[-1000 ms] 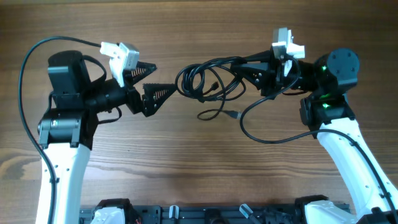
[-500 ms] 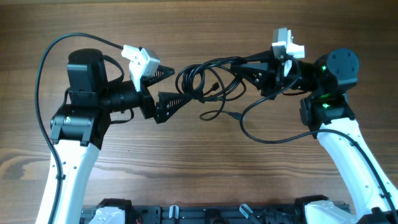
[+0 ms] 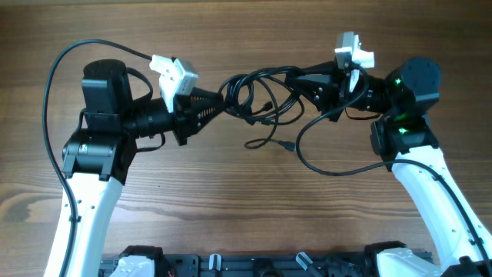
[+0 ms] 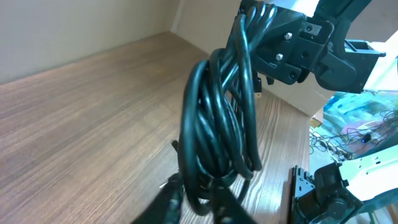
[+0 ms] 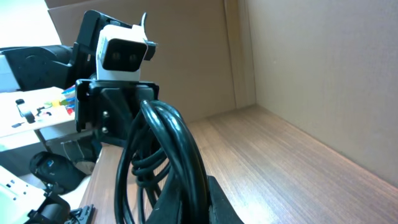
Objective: Untangle cables
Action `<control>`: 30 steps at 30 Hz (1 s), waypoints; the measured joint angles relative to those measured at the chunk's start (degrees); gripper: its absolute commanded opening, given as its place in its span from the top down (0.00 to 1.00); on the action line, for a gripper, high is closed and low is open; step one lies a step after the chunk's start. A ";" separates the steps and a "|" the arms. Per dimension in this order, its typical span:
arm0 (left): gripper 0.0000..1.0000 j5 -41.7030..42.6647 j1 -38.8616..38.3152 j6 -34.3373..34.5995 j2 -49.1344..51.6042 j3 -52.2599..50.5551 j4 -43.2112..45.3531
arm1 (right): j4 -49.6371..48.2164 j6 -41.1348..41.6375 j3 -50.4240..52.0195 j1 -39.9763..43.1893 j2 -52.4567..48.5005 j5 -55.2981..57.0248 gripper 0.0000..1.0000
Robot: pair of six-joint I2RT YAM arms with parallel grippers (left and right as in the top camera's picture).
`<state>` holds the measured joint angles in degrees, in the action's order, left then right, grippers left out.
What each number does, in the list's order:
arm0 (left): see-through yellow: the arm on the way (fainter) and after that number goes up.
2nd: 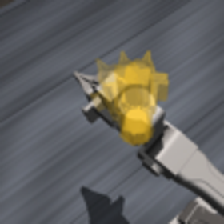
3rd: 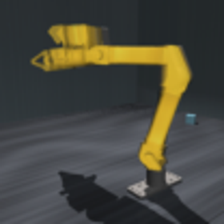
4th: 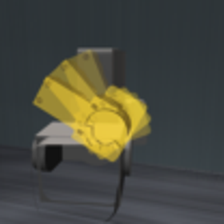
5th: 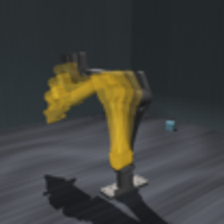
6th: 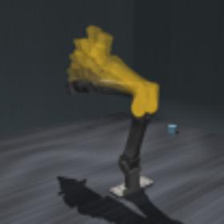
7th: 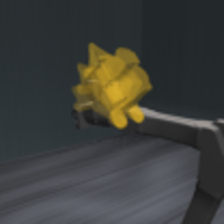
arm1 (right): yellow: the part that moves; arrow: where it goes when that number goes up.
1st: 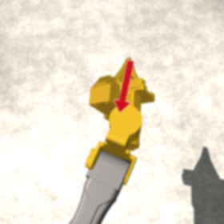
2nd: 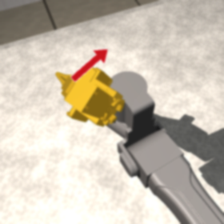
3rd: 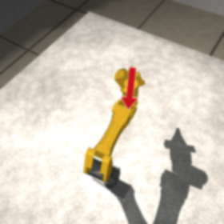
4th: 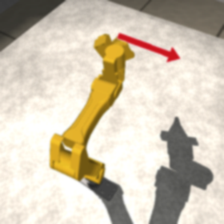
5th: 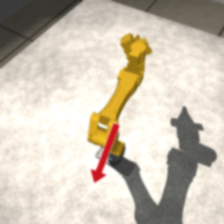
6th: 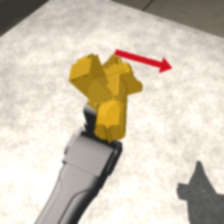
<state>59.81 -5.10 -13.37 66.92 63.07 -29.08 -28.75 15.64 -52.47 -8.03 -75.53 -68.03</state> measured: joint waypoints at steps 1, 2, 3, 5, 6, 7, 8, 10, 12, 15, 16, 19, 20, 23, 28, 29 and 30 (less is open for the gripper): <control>0.96 -0.13 0.00 -0.07 0.00 0.00 -0.02 | 0.00 0.00 0.00 0.00 0.00 0.07 0.96; 0.96 -0.15 0.00 -0.07 0.02 0.00 -0.07 | 0.00 0.00 0.00 0.00 0.00 0.11 0.96; 0.96 -0.20 0.00 0.11 0.00 0.00 -0.07 | 0.00 0.00 0.00 0.00 0.00 0.11 0.96; 0.96 -0.35 0.00 -0.48 0.00 0.00 -0.02 | 0.00 0.00 0.00 0.00 0.00 0.11 0.96; 0.96 -0.35 0.00 -0.50 0.00 0.00 0.00 | 0.00 0.00 0.00 0.00 0.00 0.13 0.96; 0.96 -0.35 0.00 -0.50 0.00 0.00 0.07 | 0.00 0.00 0.00 0.00 0.00 0.11 0.96; 0.96 -0.37 0.00 -0.50 0.02 0.00 0.24 | 0.00 0.00 0.00 0.00 0.00 0.13 0.96; 0.96 -0.87 0.00 -0.50 0.00 0.00 0.55 | 0.35 0.00 0.00 0.00 0.00 0.13 0.96; 0.96 -2.14 0.11 0.48 0.02 0.00 1.11 | 1.36 0.00 0.00 0.00 0.00 0.20 0.95; 0.96 -5.49 1.29 5.11 0.00 0.00 2.12 | 2.27 0.00 0.00 0.00 0.00 0.61 0.96; 0.96 -7.65 2.45 8.70 0.02 0.00 2.45 | 2.51 0.00 0.00 -0.02 0.00 0.61 0.96; 0.96 -11.41 5.40 17.94 0.00 0.00 2.82 | 2.62 0.00 0.00 -0.17 0.00 0.68 0.96; 0.96 -12.37 6.51 21.46 0.02 0.00 2.84 | 2.62 0.00 0.00 -0.33 0.00 0.76 0.96; 0.96 -13.35 8.66 29.88 0.00 0.00 2.71 | 2.64 0.02 0.00 -0.83 0.00 0.79 0.96; 0.96 -13.53 9.27 41.42 0.00 0.00 -1.01 | 2.75 0.02 0.00 -0.98 0.00 1.03 0.96; 0.96 -13.53 9.27 42.84 0.00 0.00 -1.62 | 2.84 0.02 0.00 -0.98 0.00 1.05 0.96; 0.96 -13.57 9.31 45.35 0.00 0.00 -2.43 | 2.86 0.04 0.00 -0.98 0.00 1.22 0.96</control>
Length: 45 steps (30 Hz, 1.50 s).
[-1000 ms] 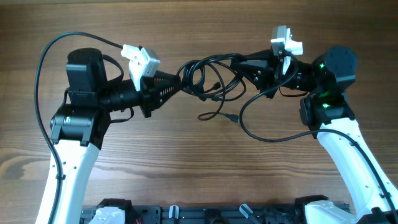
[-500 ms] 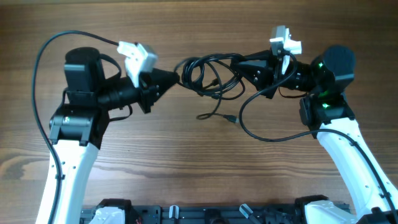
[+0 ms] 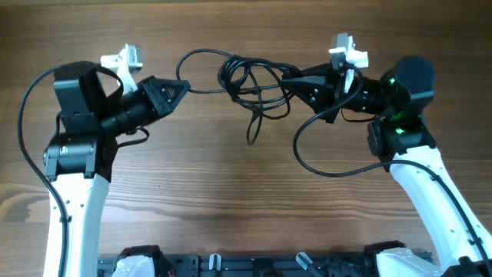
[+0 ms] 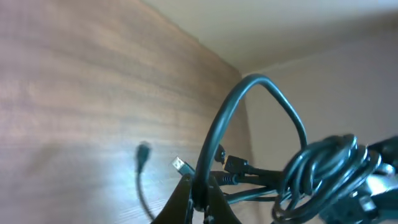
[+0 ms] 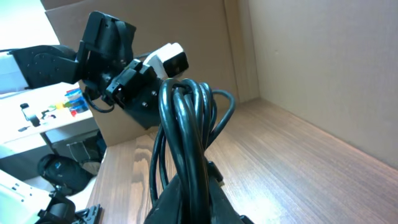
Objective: Untangle cables
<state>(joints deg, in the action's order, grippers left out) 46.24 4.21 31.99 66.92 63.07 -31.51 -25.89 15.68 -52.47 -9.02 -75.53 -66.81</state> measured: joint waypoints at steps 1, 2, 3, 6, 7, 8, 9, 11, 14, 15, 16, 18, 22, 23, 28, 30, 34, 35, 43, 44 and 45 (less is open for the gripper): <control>0.96 -0.04 0.00 1.81 0.00 0.00 -0.46 | 0.02 0.13 0.00 0.00 0.00 0.22 0.96; 0.96 -0.13 0.00 3.39 0.00 0.00 -1.01 | 0.02 0.15 0.00 0.00 0.00 0.46 0.96; 0.96 -0.15 0.00 4.74 0.00 0.04 -2.05 | 0.04 0.17 0.00 0.00 0.00 0.66 0.96; 0.81 -0.11 0.00 6.99 0.00 0.22 -6.78 | 0.20 1.01 0.00 -0.17 0.00 1.64 0.96; 0.69 -0.09 0.00 7.19 0.00 0.28 -8.31 | 0.20 1.46 0.00 -0.24 0.00 2.10 0.96; 0.60 -0.35 0.02 7.48 0.00 0.35 -10.91 | 0.17 1.90 0.00 -0.28 0.00 2.84 0.96; 0.52 -1.40 0.20 7.52 0.00 0.37 -12.74 | 0.09 2.27 0.00 -0.13 0.00 3.63 0.95; 0.33 -3.45 1.46 7.58 0.07 0.37 -17.07 | -0.04 2.58 0.02 0.63 0.00 5.27 0.96; 0.22 -5.05 1.92 6.25 0.07 0.35 -20.61 | -0.04 2.75 0.02 0.98 0.00 6.69 0.96; 0.21 -5.25 1.90 6.16 0.07 0.35 -21.29 | -0.02 2.93 0.02 0.98 0.00 6.95 0.95; 0.21 -5.38 1.90 5.88 0.07 0.35 -21.33 | -0.02 2.95 0.02 0.98 0.00 7.08 0.96; 0.20 -5.77 1.90 4.85 0.07 0.31 -18.73 | -0.04 2.99 0.02 0.98 0.00 7.32 0.96; 0.13 -5.53 1.90 -0.26 0.07 0.31 -11.67 | -0.04 3.17 0.02 0.98 0.00 7.26 0.96; 0.11 -5.46 1.86 -2.86 0.07 0.31 -9.66 | -0.04 3.17 0.02 0.98 0.00 7.02 0.96; 0.00 -5.38 1.14 -19.54 0.07 0.31 -4.74 | -3.02 3.17 0.04 0.98 0.00 3.74 0.96; 0.00 -5.25 0.85 -27.71 0.07 0.33 -4.79 | -5.11 3.37 0.04 0.98 0.00 1.51 0.96; 0.00 -4.85 0.39 -39.23 0.07 0.33 -4.92 | -7.87 4.74 0.04 0.98 0.00 -1.64 0.96; 0.00 -4.33 0.00 -43.67 0.07 0.33 -4.94 | -8.48 5.25 0.04 0.98 0.00 -2.21 0.96; 0.00 -2.25 -7.63 -63.25 0.09 0.31 -5.40 | -11.56 9.66 0.04 0.98 0.00 -4.17 0.96; 0.01 -2.19 -8.59 -65.07 0.11 0.33 -5.51 | -11.58 9.99 0.04 0.98 0.00 -4.28 0.96; 0.02 -2.10 -9.49 -66.69 0.17 0.31 -5.53 | -11.56 10.08 0.04 0.98 0.00 -4.44 0.96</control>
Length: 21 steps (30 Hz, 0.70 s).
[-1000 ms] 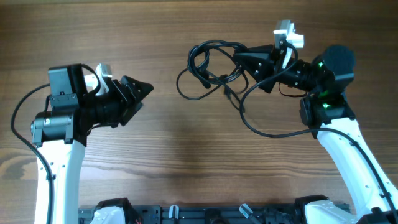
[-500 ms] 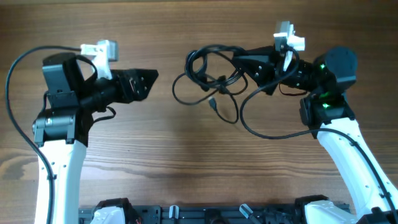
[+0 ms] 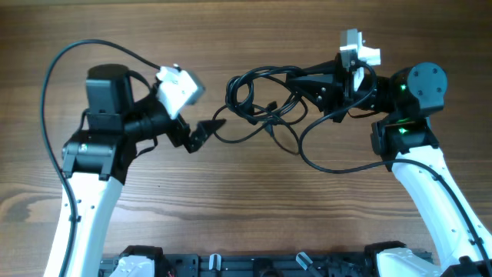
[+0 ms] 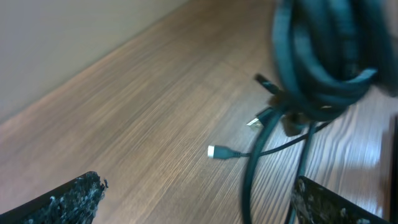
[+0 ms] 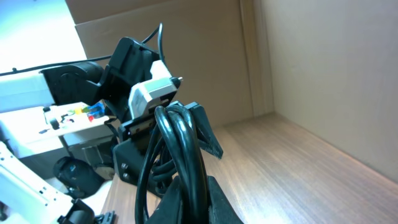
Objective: Untangle cables
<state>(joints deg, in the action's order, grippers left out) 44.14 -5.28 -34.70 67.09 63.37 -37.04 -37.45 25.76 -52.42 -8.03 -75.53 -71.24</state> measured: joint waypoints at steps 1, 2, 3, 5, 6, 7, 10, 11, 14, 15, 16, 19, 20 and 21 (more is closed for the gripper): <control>0.02 0.09 -0.55 -1.22 0.04 0.00 0.00 | -0.02 0.15 0.00 0.00 0.00 -0.31 0.96; 0.06 0.11 -1.16 -2.75 0.11 0.00 -0.02 | -0.04 0.17 0.00 0.00 0.00 -0.70 0.96; 0.13 0.11 -1.57 -3.98 0.15 0.00 -0.02 | -0.04 0.20 0.00 0.00 0.00 -0.94 0.96; 0.59 0.11 -2.25 -5.40 0.33 0.02 -0.04 | -0.07 0.26 0.00 0.00 0.00 -1.55 0.96; 0.79 0.20 -2.54 -5.84 0.55 0.02 -0.02 | -0.09 0.37 0.00 0.00 0.00 -1.81 0.96; 0.91 0.31 -2.69 -6.38 0.92 0.02 -0.04 | -0.09 0.42 0.00 0.00 0.00 -1.90 0.96; 0.96 0.33 -2.93 -7.06 2.23 0.02 -0.02 | -0.11 0.59 0.00 0.00 0.00 -2.14 0.96; 0.96 0.33 -2.93 -7.45 2.78 0.02 -0.02 | -0.11 0.61 0.00 0.00 0.00 -2.21 0.96; 0.96 1.16 -2.93 -7.54 3.74 0.02 -0.02 | -0.11 0.61 0.00 0.00 0.00 -2.25 0.96; 0.96 1.64 -2.93 -7.54 3.80 0.02 -0.02 | -0.11 0.61 0.00 0.00 0.00 -2.25 0.96; 0.96 2.23 -2.93 -7.58 3.82 0.02 -0.02 | -0.11 0.61 0.00 0.00 0.00 -2.25 0.96; 0.96 3.74 -2.93 -7.67 3.82 0.02 0.00 | -0.11 0.61 0.00 0.00 0.00 -2.25 0.96; 0.96 4.20 -2.93 -7.72 3.82 0.02 0.00 | -0.11 0.68 0.00 0.00 0.00 -2.25 0.96; 0.96 4.79 -2.93 -7.69 3.82 0.02 0.02 | -0.11 0.85 0.00 0.00 0.00 -2.25 0.96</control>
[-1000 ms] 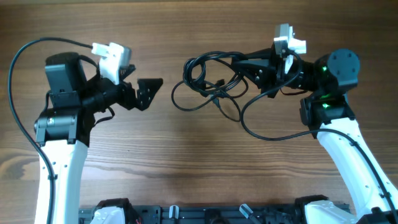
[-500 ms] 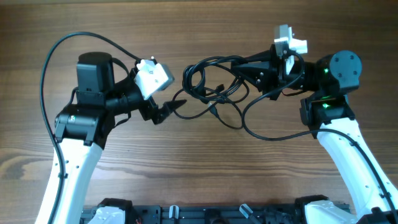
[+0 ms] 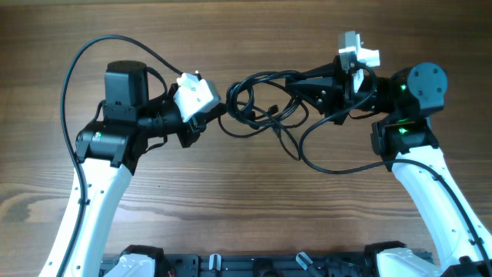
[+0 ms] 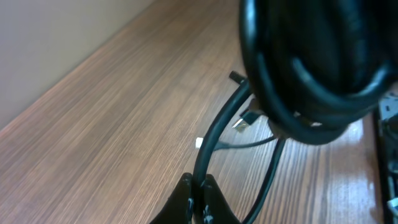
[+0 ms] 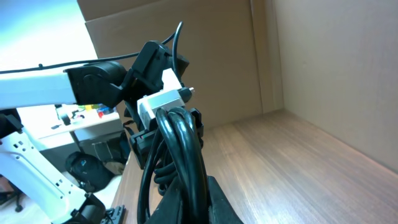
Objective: Untangle cables
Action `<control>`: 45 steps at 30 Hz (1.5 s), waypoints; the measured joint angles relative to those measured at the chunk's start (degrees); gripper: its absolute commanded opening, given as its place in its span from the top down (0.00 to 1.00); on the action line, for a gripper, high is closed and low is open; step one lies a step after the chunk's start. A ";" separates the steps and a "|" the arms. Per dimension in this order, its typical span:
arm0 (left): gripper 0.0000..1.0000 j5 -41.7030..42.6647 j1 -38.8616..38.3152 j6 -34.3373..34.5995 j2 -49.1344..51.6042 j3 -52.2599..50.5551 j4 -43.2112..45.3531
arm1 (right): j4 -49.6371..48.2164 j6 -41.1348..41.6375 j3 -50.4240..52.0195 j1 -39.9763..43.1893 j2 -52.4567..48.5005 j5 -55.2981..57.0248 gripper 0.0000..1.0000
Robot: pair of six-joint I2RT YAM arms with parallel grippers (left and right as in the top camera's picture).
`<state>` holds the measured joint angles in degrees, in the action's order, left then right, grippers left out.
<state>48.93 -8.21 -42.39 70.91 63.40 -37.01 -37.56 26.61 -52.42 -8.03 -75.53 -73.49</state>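
A tangled bundle of black cables [image 3: 257, 104] hangs above the wooden table between my two grippers. My right gripper [image 3: 292, 81] is shut on the thick coil of strands [image 5: 183, 143], its fingers [image 5: 214, 199] pressed against both sides. My left gripper [image 3: 217, 117] is at the bundle's left edge, shut on one single strand [image 4: 217, 134] that rises into the coil [image 4: 305, 68]. Two silver-tipped plugs [image 4: 242, 122] dangle below the coil. A loose cable loop [image 3: 319, 158] trails under the right gripper.
The wooden table [image 3: 231, 208] runs under both arms. The left arm's own cable [image 3: 92, 46] arcs over its base at the upper left. The left arm's white camera [image 5: 163, 98] faces the right wrist view. Cardboard walls [image 5: 323, 56] stand around the table.
My left gripper was open a little below and left of the bundle. Now it is up against the bundle's left edge and shut on a single strand. The right gripper still holds the coil.
First both grippers gripped the bundle close together. Then my left gripper held a single strand drawn out far to the left. Later it stood open near the bundle with nothing in it. Now it is shut on a strand again, while the right has held the coil throughout.
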 measured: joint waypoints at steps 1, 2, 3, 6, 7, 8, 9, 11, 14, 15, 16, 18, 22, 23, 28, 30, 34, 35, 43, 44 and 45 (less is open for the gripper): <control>0.96 0.85 0.00 0.07 0.00 0.00 0.00 | 0.00 0.44 0.00 0.00 0.00 0.00 0.96; 0.96 1.55 0.00 0.42 0.00 0.00 0.15 | -0.02 0.63 0.00 0.00 0.00 0.00 0.96; 0.96 2.05 0.00 1.22 0.02 0.00 0.46 | 0.00 0.81 0.00 0.00 0.00 0.00 0.96; 0.96 2.78 0.00 4.20 0.02 0.00 0.85 | 0.00 1.27 0.00 0.00 0.00 0.00 0.96; 0.96 2.89 0.00 6.45 0.02 0.00 0.85 | 0.00 1.75 0.00 0.00 0.00 0.02 0.96; 0.96 2.86 0.00 7.96 0.02 0.00 0.85 | 0.00 2.14 0.00 0.00 0.00 0.02 0.96; 0.96 2.86 0.00 9.11 0.02 0.00 0.90 | 0.00 2.34 0.00 0.00 0.00 0.02 0.96; 0.96 2.21 0.00 12.70 0.02 -0.02 1.99 | -0.02 3.21 0.00 0.00 0.00 0.02 0.96; 0.96 -2.19 -0.07 21.00 0.02 -0.02 5.18 | -0.04 4.04 0.00 0.00 0.00 0.04 0.96; 0.96 -4.11 -0.07 24.52 0.02 -0.02 6.08 | -0.02 4.22 0.00 0.00 0.00 0.04 0.96; 0.96 -6.01 -0.07 28.00 0.02 -0.02 6.78 | -0.04 4.26 0.00 0.00 0.00 0.04 0.96; 0.96 -9.05 -0.07 34.21 0.02 -0.02 7.74 | -0.04 4.33 0.00 0.00 0.00 0.07 0.95; 0.96 -14.60 -0.11 47.10 0.02 -0.02 7.78 | -0.20 5.09 0.00 0.00 0.00 0.17 0.96; 0.96 -16.52 -0.11 51.41 0.02 -0.02 7.39 | -0.24 5.29 0.00 0.00 0.00 0.22 0.96; 0.96 -22.23 -0.11 65.44 0.02 -0.02 5.97 | -1.31 8.28 0.00 0.00 0.00 0.63 0.96; 0.96 -23.67 -0.11 69.59 0.02 -0.02 5.42 | -2.03 9.70 0.00 0.00 0.00 0.81 0.96; 0.96 -24.81 -0.11 74.95 0.02 -0.02 3.96 | -3.21 11.13 0.00 0.00 0.00 1.62 0.96; 0.96 -24.96 -0.11 75.93 0.02 -0.02 3.52 | -3.23 11.32 0.00 0.00 0.00 1.86 0.96; 0.96 -25.33 -0.11 96.41 0.02 -0.02 -2.08 | -3.21 14.71 0.00 0.00 0.00 6.97 0.96; 0.96 -25.38 -0.11 100.37 0.02 -0.02 -3.30 | -3.23 15.28 0.00 0.00 0.00 7.85 0.96; 0.96 -25.42 -0.11 102.99 0.02 -0.02 -4.11 | -3.23 15.69 0.00 0.00 0.00 8.46 0.96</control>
<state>23.51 -8.32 60.60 70.94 63.37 -41.12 -40.80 42.30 -52.42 -8.03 -75.53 -65.04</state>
